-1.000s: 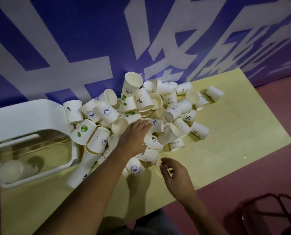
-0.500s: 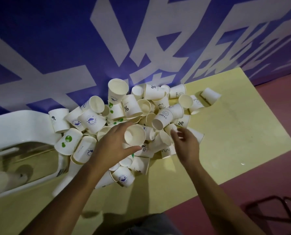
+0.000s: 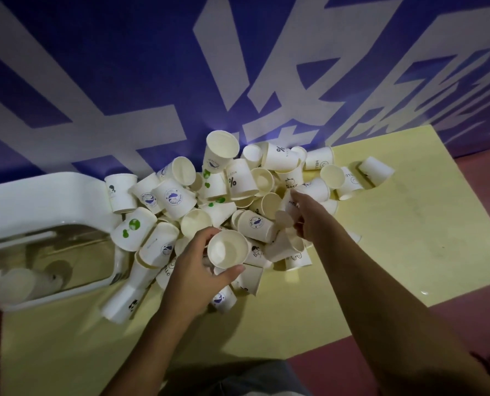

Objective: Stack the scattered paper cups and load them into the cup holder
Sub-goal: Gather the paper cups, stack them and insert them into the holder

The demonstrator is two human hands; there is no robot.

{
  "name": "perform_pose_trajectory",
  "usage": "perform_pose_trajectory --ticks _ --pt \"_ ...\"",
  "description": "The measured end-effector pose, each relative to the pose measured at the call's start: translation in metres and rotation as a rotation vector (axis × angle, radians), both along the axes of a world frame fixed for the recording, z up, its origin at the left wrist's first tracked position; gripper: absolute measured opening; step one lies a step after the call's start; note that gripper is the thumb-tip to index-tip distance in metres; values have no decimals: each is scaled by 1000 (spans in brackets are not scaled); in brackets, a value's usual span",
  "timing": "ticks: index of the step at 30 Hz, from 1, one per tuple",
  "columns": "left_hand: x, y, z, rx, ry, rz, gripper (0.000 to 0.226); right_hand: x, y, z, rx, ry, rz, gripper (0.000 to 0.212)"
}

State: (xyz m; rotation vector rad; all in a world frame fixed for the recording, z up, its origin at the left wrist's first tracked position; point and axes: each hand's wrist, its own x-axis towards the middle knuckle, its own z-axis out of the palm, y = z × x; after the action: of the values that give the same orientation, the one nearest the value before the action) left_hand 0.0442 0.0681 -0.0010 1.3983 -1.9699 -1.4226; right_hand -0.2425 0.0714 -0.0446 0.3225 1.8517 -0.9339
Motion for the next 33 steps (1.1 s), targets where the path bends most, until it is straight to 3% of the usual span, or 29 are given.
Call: perform_pose_trajectory --ticks 2,5,8,10,15,23,33 --pt "3 -1 0 -16 2 2 74 4 7 0 -29 72 -33 63" --pt "12 -4 1 -40 24 15 75 24 24 22 -169 392 46 72" --pt "26 -6 7 -60 61 45 72 65 49 57 -367 740 326 73" --pt "42 -7 10 -80 84 69 69 97 60 73 -466 837 497 81" --pt "101 -9 15 -82 130 158 70 164 67 70 -558 869 695 81" --pt "240 -20 17 -112 79 271 68 289 39 66 -596 789 851 84" --pt "384 -58 -10 -244 4 387 73 438 -3 54 -708 734 979 71"
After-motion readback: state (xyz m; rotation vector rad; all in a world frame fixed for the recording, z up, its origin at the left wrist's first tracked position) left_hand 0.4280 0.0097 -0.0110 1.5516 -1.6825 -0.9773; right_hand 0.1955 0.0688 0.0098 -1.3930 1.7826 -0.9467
